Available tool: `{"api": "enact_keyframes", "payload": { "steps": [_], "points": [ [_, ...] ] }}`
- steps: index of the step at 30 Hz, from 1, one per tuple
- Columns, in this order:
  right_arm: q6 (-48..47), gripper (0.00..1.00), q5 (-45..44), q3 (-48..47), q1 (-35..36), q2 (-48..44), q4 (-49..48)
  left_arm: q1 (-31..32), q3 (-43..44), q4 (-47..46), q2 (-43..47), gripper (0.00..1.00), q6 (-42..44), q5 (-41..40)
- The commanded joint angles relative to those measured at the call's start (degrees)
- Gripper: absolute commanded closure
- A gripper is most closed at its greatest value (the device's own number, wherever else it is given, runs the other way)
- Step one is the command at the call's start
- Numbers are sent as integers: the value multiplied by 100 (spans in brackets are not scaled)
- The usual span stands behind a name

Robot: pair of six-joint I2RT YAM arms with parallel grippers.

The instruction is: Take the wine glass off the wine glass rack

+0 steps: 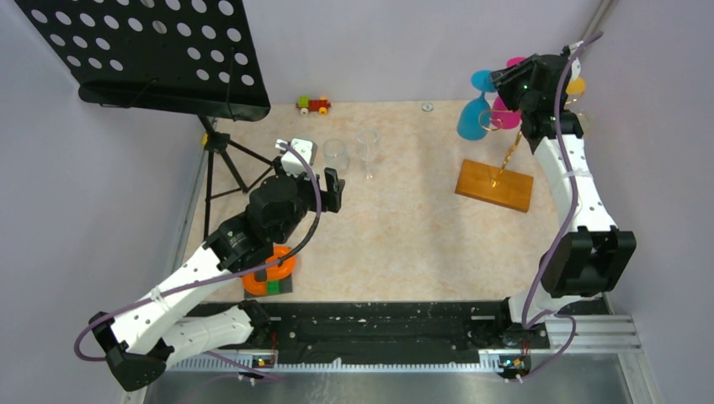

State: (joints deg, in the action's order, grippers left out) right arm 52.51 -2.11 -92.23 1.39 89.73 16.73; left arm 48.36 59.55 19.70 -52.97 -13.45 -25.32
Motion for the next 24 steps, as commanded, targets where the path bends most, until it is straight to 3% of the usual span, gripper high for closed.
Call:
{"api": "enact_keyframes", "payload": {
  "steps": [1,7,13,24],
  "points": [
    [-200,64,-200,-94,47,-386,-229,-19,-23,-151,134,18,-58,35],
    [-190,77,-186,-49,46,-395,-259,-19,-22,-144,130,18,-79,41],
    [-114,99,-103,45,49,-393,-401,-15,-27,-131,146,18,-87,27],
    [560,100,-303,965,46,-922,-1844,-19,26,-115,169,18,-61,16]
  ]
}}
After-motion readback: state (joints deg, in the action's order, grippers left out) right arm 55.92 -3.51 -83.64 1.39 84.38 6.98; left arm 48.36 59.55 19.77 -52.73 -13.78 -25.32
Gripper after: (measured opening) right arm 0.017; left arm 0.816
